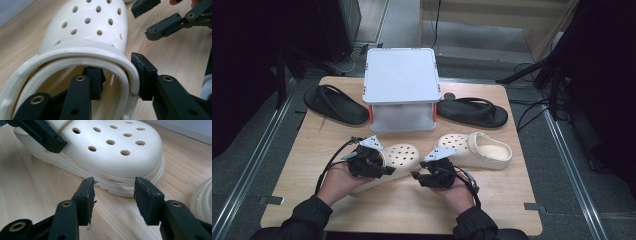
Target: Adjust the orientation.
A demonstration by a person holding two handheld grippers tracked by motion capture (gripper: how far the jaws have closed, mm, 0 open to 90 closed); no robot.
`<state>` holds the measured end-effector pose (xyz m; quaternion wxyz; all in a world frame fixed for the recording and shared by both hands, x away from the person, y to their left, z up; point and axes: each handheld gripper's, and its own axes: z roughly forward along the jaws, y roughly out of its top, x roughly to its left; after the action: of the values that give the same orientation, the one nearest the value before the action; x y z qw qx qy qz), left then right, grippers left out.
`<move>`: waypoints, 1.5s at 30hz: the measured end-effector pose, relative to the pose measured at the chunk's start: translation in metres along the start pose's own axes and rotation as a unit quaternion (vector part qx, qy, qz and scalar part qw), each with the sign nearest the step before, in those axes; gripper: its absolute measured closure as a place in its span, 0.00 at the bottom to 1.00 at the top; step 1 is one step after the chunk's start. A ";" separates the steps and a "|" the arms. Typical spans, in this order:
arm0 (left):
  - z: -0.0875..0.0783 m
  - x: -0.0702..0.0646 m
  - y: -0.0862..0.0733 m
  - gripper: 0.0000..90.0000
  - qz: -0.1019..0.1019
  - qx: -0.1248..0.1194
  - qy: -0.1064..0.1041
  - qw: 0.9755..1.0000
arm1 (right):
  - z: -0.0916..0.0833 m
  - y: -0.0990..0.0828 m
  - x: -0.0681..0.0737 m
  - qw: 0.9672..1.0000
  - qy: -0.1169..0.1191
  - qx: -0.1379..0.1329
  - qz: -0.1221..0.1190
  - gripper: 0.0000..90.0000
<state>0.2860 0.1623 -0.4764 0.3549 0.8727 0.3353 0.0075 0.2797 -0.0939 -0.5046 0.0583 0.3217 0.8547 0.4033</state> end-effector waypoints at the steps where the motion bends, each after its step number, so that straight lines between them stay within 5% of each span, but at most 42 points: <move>1: -0.003 0.001 0.000 0.65 -0.002 0.001 -0.001 1.000 | 0.000 0.000 0.000 1.000 0.004 -0.001 0.003 0.58; 7: -0.030 0.003 -0.003 0.62 -0.013 -0.013 0.005 1.000 | 0.001 0.001 -0.001 1.000 0.009 -0.005 0.009 0.64; 15: -0.059 0.007 -0.014 0.75 -0.023 -0.025 0.002 0.999 | 0.005 0.004 0.005 1.000 0.025 0.005 0.012 0.75; 20: -0.069 0.027 -0.028 0.86 -0.049 -0.023 0.034 0.998 | 0.007 0.005 0.007 0.999 0.035 0.008 0.011 0.80; 22: -0.070 0.033 -0.033 0.96 -0.051 -0.022 0.041 0.998 | 0.009 0.007 0.008 0.999 0.038 0.010 0.009 0.84; 29: -0.072 0.059 -0.047 0.99 -0.073 -0.033 0.050 0.996 | 0.014 0.009 0.015 0.999 0.037 0.002 -0.006 1.00; 34: -0.062 0.071 -0.052 0.99 -0.062 -0.026 0.064 0.996 | 0.023 0.009 0.024 1.000 0.029 -0.003 -0.008 1.00; 37: -0.055 0.077 -0.054 0.98 -0.067 -0.031 0.051 0.996 | 0.026 0.008 0.027 1.000 0.028 0.004 -0.009 1.00; 40: -0.049 0.076 -0.056 0.98 -0.059 -0.013 0.065 0.996 | 0.029 0.007 0.029 0.999 0.025 0.014 -0.015 1.00; 45: -0.048 0.078 -0.059 0.98 -0.067 -0.015 0.060 0.996 | 0.034 0.008 0.028 1.000 0.023 0.016 -0.014 1.00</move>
<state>0.3002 0.2690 -0.4949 0.3473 0.8409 0.4131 0.0410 0.2738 -0.0507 -0.5170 0.0390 0.3012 0.8666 0.3959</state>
